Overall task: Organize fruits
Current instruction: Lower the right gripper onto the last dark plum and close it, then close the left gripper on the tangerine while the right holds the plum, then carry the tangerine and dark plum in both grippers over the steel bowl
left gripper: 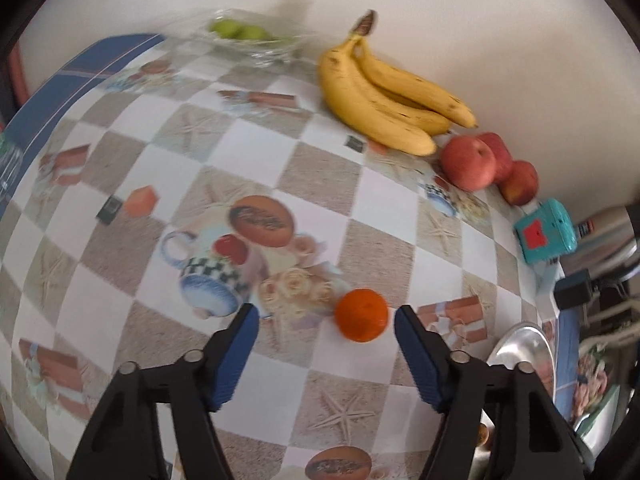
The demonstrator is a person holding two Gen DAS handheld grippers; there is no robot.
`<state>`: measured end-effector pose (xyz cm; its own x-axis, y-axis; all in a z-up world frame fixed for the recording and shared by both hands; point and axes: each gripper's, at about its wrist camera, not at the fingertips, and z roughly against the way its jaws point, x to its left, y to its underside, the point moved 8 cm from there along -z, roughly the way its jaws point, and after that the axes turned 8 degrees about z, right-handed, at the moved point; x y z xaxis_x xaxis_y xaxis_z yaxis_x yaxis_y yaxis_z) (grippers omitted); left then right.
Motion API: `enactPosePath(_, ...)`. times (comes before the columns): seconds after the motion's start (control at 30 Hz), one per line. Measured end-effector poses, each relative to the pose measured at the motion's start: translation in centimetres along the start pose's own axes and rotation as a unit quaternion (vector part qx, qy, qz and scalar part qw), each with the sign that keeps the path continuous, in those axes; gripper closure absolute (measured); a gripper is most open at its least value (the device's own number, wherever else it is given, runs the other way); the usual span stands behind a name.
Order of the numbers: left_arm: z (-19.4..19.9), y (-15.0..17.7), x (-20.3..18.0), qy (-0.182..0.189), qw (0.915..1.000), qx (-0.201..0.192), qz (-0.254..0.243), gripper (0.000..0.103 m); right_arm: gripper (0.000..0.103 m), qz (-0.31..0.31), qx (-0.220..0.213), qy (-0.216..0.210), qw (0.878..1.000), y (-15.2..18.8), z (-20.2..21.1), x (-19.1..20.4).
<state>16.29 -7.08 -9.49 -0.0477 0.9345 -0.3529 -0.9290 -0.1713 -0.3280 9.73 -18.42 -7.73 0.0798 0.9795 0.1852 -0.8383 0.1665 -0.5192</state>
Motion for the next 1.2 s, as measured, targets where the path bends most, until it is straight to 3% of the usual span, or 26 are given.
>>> enactPosePath(0.2, -1.1, 0.1, -1.0, 0.008, 0.9997, 0.000, -0.022, 0.049, 0.082, -0.010, -0.007, -0.005, 1.000, 0.0, 0.6, -0.6)
enactPosePath(0.43, -2.4, 0.5, -1.6, 0.013, 0.9992, 0.006, -0.036, 0.055, 0.082, -0.017, -0.010, -0.009, 1.000, 0.0, 1.1, -1.1)
enactPosePath(0.6, -3.0, 0.8, -1.9, 0.029, 0.9989, 0.017, -0.034, 0.067, 0.082, -0.021, -0.012, -0.013, 1.000, 0.0, 1.3, -1.2)
enactPosePath(1.2, 0.3, 1.4, -2.7, 0.029, 0.9990, 0.013, -0.032, 0.069, 0.082, -0.027, -0.013, -0.009, 1.000, 0.5, 2.3, -1.7)
